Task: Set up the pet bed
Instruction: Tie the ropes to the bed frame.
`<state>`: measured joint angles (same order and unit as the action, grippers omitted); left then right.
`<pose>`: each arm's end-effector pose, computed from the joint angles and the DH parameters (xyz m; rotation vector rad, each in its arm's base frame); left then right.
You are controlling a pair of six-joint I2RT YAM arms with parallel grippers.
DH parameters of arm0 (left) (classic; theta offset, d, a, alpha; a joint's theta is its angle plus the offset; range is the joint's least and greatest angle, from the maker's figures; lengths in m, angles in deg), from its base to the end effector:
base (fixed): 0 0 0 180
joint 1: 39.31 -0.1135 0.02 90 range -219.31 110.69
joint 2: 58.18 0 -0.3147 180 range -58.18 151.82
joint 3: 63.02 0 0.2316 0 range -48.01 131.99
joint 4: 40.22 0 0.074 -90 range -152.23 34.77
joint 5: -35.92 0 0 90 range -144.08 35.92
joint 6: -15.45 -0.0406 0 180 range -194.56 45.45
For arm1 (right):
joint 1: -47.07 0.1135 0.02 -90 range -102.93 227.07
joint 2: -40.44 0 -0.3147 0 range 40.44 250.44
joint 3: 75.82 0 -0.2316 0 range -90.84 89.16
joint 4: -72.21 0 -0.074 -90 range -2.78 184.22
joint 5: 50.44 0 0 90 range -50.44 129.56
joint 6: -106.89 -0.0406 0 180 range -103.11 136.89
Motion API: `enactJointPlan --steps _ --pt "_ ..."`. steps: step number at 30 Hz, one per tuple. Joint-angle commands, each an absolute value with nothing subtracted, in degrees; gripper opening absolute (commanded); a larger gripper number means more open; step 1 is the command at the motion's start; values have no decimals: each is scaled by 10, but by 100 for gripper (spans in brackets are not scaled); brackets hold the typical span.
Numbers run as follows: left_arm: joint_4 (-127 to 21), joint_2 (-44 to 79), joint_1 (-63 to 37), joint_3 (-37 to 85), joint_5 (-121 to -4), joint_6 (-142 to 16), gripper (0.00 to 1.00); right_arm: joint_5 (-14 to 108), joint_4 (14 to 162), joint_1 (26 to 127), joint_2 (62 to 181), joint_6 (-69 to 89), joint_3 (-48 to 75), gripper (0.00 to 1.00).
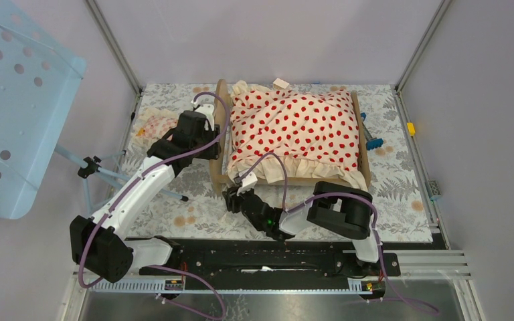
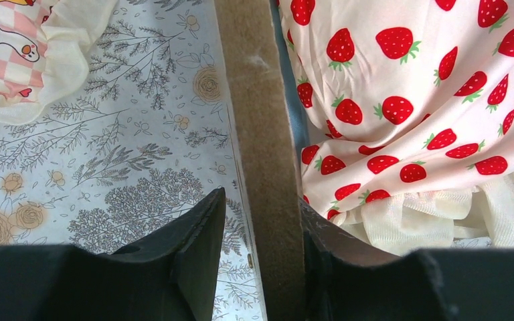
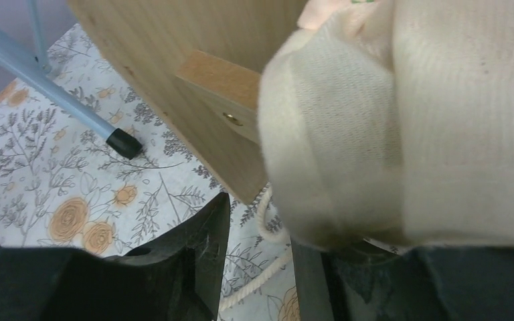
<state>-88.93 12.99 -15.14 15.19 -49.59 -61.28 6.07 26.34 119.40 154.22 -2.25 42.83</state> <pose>0.2146 -0.0928 0.3636 0.1788 2.3009 -0.2466 0.1413 0.3698 0.2056 -0.3445 1.6815 0.7103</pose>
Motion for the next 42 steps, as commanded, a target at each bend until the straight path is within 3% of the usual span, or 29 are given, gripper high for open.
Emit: enactJointPlan --steps 1,14,21,26,32,35,42 --pt "-864 117 -156 153 -504 -618 41 31 253 1181 1558 -24 424 45" --pt "-863 123 -157 153 -509 -616 41 71 232 1159 1605 -34 395 49" --pt "-864 124 -157 153 -512 -615 41 32 230 1153 1632 -46 376 50" --pt "-864 123 -157 154 -514 -613 41 44 199 1153 1655 -39 373 27" --pt "-863 120 -157 149 -513 -613 41 87 159 1156 1624 -39 431 5" --pt "-863 117 -158 146 -514 -610 41 124 156 1159 1591 -37 466 0" --pt "-861 102 -158 142 -522 -601 41 213 161 1162 1511 -69 528 0"
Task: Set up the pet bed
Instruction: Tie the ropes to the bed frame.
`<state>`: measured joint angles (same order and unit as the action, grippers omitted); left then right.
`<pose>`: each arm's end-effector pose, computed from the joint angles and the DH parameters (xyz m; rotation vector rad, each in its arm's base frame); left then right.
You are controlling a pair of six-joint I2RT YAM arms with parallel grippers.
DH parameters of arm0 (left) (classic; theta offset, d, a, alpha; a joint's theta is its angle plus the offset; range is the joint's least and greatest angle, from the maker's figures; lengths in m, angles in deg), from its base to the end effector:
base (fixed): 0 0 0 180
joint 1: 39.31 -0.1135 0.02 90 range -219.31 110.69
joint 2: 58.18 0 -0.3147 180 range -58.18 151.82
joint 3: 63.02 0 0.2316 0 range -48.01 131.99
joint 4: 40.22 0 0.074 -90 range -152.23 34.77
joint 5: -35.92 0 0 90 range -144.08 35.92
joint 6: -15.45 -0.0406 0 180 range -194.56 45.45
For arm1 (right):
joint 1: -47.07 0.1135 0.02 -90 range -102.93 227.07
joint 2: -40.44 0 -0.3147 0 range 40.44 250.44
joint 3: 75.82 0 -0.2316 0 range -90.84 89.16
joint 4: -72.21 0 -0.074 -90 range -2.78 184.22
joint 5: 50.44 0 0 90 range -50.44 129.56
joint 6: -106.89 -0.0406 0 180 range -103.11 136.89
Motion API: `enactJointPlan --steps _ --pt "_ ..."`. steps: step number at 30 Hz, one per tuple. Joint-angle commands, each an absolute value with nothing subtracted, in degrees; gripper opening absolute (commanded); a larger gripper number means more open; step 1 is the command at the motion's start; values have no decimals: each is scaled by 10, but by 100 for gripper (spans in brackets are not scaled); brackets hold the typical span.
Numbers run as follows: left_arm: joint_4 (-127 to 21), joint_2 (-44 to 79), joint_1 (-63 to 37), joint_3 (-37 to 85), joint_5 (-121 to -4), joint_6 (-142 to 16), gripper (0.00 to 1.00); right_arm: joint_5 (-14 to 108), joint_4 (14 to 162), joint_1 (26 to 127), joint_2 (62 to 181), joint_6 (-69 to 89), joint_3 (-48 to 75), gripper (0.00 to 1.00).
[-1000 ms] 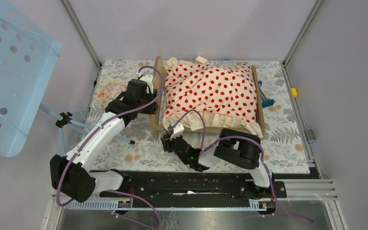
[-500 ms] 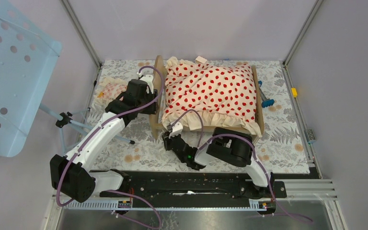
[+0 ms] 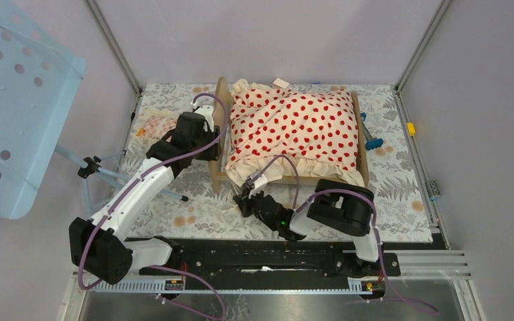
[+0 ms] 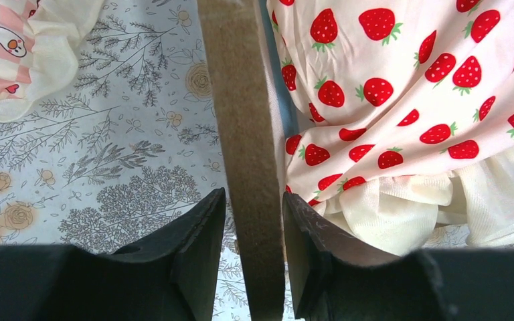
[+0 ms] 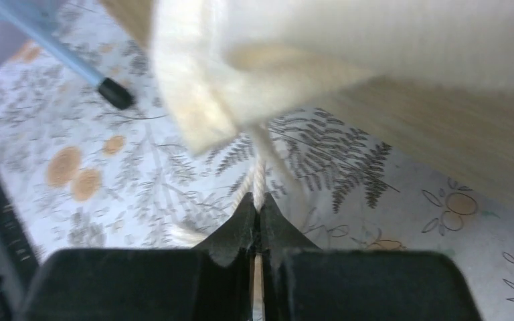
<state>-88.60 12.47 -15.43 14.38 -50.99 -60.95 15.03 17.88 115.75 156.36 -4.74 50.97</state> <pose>0.2124 -0.0916 0.3616 0.1792 2.3047 -0.2745 0.1515 0.3418 0.1746 -0.3951 1.7259 0.7986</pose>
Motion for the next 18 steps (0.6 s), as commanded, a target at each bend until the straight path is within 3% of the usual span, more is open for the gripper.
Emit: enactJointPlan --steps 1,10,18 --pt "-861 101 -158 142 -523 -600 41 229 168 1162 1504 -73 529 0" --pt "-861 76 -159 130 -528 -595 42 348 174 1162 1465 -97 529 3" --pt "-863 71 -159 124 -530 -595 42 452 82 1162 1489 -136 525 5"
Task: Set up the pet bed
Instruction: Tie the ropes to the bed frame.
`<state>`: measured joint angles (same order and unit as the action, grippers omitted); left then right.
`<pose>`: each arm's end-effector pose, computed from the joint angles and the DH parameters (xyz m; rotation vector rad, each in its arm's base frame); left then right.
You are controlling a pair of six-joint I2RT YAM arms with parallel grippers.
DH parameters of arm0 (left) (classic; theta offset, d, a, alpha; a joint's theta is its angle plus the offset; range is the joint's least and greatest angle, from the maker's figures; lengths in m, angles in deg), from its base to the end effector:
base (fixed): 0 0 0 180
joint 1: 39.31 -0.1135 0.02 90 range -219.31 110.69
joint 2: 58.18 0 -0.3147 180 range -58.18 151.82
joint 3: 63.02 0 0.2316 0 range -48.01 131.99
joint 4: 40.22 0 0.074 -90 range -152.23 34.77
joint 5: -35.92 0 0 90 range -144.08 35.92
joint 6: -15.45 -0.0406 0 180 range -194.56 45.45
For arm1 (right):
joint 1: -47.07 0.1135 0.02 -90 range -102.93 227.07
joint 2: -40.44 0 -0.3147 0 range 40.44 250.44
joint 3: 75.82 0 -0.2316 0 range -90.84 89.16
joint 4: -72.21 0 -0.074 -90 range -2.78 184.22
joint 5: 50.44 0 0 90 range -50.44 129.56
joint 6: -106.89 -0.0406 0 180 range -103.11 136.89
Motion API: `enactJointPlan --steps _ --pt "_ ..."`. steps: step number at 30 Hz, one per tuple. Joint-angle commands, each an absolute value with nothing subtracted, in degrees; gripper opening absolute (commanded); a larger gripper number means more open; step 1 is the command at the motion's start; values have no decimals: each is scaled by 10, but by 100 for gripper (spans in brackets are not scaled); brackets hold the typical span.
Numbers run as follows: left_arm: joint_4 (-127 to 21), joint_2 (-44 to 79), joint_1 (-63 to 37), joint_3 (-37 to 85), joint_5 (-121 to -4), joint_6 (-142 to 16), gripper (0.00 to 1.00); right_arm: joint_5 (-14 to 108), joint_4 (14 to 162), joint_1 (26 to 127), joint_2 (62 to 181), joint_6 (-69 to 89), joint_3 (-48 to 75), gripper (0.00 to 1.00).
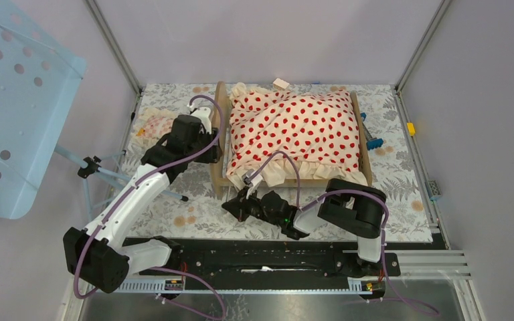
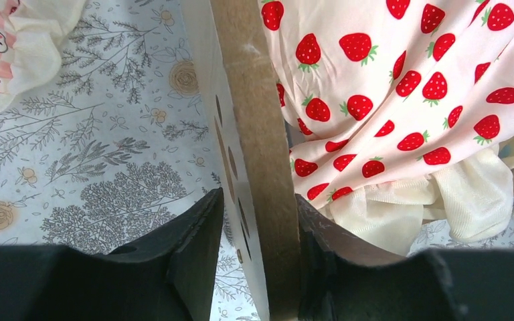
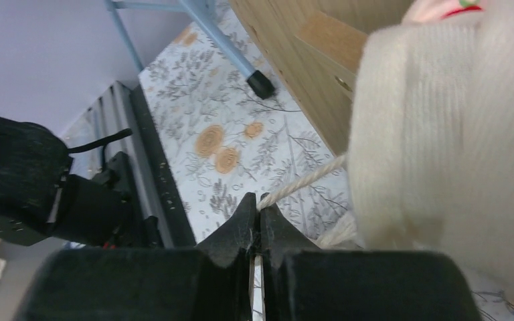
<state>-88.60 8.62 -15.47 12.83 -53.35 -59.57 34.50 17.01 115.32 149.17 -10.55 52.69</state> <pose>0.1954 -0.0858 0.3666 0.1693 2.2743 -0.3451 0.1370 0.3337 0.2127 -0.5392 1.6632 1.1979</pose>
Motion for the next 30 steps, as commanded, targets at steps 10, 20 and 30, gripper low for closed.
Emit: enactJointPlan --steps 10,20,30 --pt "-863 71 -159 115 -531 -593 43 478 72 1178 1499 -142 522 16" --pt "-857 75 -159 107 -533 -592 44 481 65 1205 1504 -137 528 26" --pt "-852 74 -160 99 -533 -589 44 454 99 1259 1464 -115 580 26"
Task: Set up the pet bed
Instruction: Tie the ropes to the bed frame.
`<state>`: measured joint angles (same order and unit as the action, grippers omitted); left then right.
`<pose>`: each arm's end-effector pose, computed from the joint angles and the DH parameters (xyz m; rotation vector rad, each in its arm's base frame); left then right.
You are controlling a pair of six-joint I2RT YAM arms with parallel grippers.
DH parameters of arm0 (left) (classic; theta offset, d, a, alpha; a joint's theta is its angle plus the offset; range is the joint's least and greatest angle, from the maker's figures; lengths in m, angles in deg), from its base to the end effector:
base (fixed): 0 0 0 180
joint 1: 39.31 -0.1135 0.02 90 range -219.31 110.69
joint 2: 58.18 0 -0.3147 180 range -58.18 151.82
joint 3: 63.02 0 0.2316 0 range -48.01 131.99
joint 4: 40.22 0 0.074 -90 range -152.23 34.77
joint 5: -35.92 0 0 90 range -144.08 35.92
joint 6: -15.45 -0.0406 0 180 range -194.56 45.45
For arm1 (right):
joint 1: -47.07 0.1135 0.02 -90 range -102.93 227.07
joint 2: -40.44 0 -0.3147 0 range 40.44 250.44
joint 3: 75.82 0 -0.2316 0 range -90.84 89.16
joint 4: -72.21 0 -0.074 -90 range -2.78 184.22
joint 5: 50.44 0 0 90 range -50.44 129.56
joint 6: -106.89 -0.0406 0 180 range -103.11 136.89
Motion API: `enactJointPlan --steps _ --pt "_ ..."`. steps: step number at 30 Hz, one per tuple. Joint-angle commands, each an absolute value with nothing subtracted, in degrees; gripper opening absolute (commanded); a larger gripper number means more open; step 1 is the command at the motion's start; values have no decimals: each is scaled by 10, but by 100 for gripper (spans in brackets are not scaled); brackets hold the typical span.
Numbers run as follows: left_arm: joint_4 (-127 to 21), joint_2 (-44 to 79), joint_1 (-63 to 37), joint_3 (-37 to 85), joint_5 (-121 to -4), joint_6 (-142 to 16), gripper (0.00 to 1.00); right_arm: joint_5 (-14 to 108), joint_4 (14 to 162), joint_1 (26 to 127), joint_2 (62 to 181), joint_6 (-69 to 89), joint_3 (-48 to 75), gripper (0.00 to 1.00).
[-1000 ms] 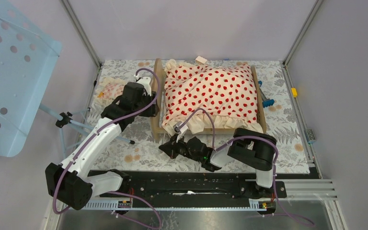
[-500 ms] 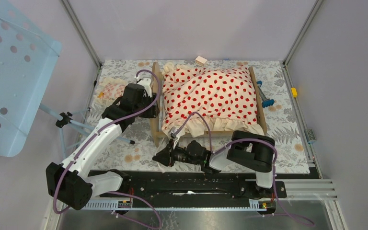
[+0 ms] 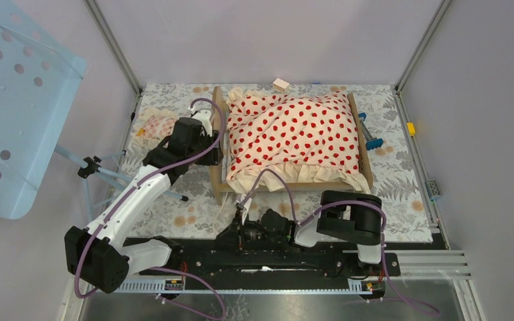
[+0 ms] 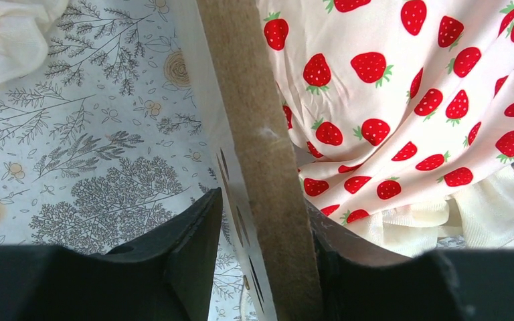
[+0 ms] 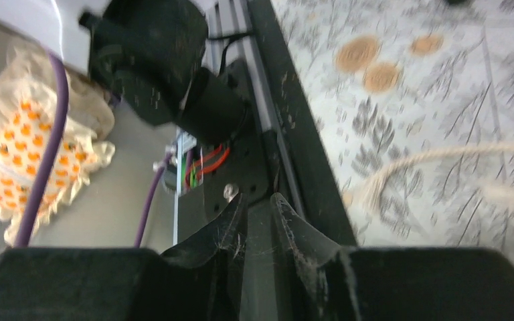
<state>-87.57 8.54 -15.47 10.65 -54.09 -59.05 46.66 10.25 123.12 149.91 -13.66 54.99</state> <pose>0.1946 -0.0860 0.3563 0.1675 2.2958 -0.3582 0.0805 0.3447 0.2124 -0.7863 1.5836 1.5222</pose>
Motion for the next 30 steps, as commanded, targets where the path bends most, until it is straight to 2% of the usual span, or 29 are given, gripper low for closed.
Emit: enactJointPlan --steps 1,4,9,14,18,28,30 --pt "-851 74 -160 98 -534 -589 44 442 102 1265 1454 -112 592 26" --pt "-849 76 -160 96 -535 -588 44 391 124 1283 1419 -100 629 28" --pt "-844 79 -160 94 -534 -586 45 256 190 1291 1352 -95 671 36" --pt "-841 98 -162 102 -522 -583 43 108 364 1291 1310 -88 634 41" --pt "-830 124 -175 114 -530 -582 41 28 432 1289 1303 -87 614 41" --pt "-814 191 -198 167 -559 -603 41 13 490 1168 1265 -59 600 35" --pt "-816 189 -198 175 -563 -604 44 20 488 1138 1265 -40 593 35"
